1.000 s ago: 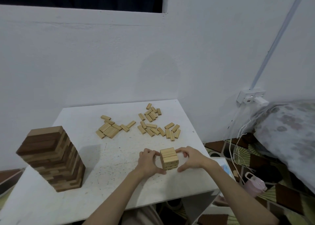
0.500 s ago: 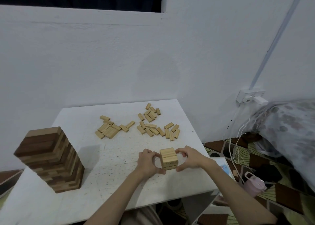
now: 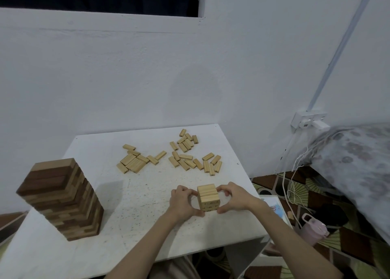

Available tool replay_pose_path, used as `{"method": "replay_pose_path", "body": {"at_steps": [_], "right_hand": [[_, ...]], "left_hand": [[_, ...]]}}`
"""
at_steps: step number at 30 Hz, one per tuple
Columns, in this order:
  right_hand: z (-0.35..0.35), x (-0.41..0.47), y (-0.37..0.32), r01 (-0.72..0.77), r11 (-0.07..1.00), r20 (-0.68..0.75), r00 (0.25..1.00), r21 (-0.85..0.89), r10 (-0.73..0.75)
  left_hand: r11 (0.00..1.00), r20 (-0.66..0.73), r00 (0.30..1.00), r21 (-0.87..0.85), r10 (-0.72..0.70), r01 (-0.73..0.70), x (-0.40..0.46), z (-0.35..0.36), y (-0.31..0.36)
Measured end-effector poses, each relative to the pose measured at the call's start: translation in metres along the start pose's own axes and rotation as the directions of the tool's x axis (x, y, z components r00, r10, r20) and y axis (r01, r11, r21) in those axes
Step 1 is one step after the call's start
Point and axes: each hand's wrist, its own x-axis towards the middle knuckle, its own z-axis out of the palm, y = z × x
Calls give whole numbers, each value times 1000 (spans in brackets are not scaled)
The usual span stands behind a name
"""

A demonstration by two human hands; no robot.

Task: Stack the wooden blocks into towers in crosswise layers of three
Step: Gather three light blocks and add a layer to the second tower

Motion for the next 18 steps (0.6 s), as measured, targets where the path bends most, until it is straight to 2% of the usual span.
{"method": "replay_pose_path", "body": {"at_steps": [7, 11, 13, 15, 18], "right_hand": [[-2, -1, 0, -27, 1000, 28, 999, -9, 27], [-13, 1, 2, -85, 996, 102, 991, -1, 85], [-19, 5, 5, -113, 993, 91, 989, -16, 114], [-26, 10, 5, -139, 990, 29, 990, -11, 140], [-34, 20, -5, -126, 992, -116, 985, 18, 128]], "left_hand": [[1000, 30, 999, -4, -13, 13, 0, -2, 1], [999, 144, 989, -11, -41, 43, 1, -15, -3], [998, 185, 981, -3, -56, 58, 3, -27, -6], [999, 157, 986, 0, -53, 53, 5, -40, -13], [997, -27, 999, -64, -36, 35, 7, -56, -30]]}}
